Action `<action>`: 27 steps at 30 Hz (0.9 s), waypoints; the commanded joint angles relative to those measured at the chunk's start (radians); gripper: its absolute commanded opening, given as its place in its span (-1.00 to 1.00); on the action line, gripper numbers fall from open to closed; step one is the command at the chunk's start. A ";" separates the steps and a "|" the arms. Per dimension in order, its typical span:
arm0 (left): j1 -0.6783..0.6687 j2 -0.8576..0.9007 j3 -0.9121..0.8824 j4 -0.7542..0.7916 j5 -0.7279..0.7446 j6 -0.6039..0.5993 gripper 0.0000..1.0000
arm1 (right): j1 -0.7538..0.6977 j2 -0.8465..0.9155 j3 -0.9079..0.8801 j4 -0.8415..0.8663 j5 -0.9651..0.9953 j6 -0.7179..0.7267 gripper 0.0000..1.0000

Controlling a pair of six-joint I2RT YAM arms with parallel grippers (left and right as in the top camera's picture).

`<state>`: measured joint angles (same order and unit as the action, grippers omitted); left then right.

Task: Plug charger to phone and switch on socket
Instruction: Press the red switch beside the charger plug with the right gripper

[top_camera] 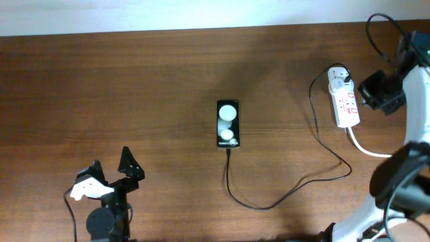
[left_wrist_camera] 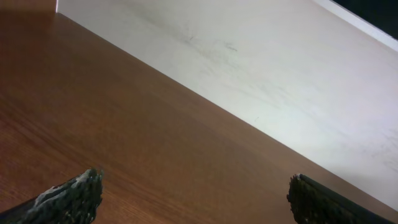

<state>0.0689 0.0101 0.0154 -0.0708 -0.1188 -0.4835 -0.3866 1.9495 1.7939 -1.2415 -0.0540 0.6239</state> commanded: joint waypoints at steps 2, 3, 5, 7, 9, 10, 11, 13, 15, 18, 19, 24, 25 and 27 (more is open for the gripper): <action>0.003 -0.005 -0.007 0.003 0.008 0.006 0.99 | -0.013 0.142 0.102 0.094 -0.002 -0.001 -0.92; 0.003 -0.005 -0.007 0.003 0.008 0.006 0.98 | -0.013 0.169 0.102 0.133 -0.003 -0.001 -0.92; 0.003 -0.005 -0.007 0.003 0.008 0.006 0.98 | -0.014 0.204 0.102 0.190 -0.013 -0.002 -0.92; 0.003 -0.005 -0.007 0.003 0.008 0.006 0.98 | -0.014 0.219 0.102 0.229 -0.014 -0.001 -0.92; 0.003 -0.005 -0.007 0.003 0.008 0.006 0.99 | -0.014 0.250 0.102 0.252 -0.014 -0.001 -0.92; 0.003 -0.005 -0.007 0.003 0.008 0.006 0.98 | -0.014 0.264 0.102 0.255 -0.015 -0.001 -0.92; 0.003 -0.005 -0.007 0.003 0.008 0.006 0.98 | -0.014 0.278 0.102 0.264 -0.027 -0.001 -0.92; 0.003 -0.005 -0.007 0.003 0.008 0.006 0.98 | -0.014 0.283 0.102 0.278 -0.048 0.000 -0.92; 0.003 -0.005 -0.007 0.003 0.008 0.006 0.98 | -0.013 0.283 0.102 0.283 -0.047 0.011 -0.92; 0.003 -0.005 -0.007 0.003 0.008 0.006 0.99 | -0.013 0.294 0.102 0.286 -0.047 0.014 -0.92; 0.003 -0.005 -0.007 0.003 0.008 0.006 0.98 | -0.013 0.303 0.102 0.285 -0.047 0.013 -0.92; 0.003 -0.005 -0.007 0.003 0.008 0.006 0.98 | 0.023 0.382 0.100 0.277 -0.047 -0.048 -0.92; 0.003 -0.005 -0.007 0.003 0.008 0.006 0.98 | 0.040 0.409 0.100 0.260 -0.048 -0.051 -0.92; 0.003 -0.005 -0.007 0.002 0.008 0.006 0.99 | 0.056 0.428 0.100 0.249 -0.057 -0.078 -0.92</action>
<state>0.0689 0.0101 0.0147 -0.0700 -0.1188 -0.4835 -0.3748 2.3108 1.9079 -0.9710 -0.0677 0.5831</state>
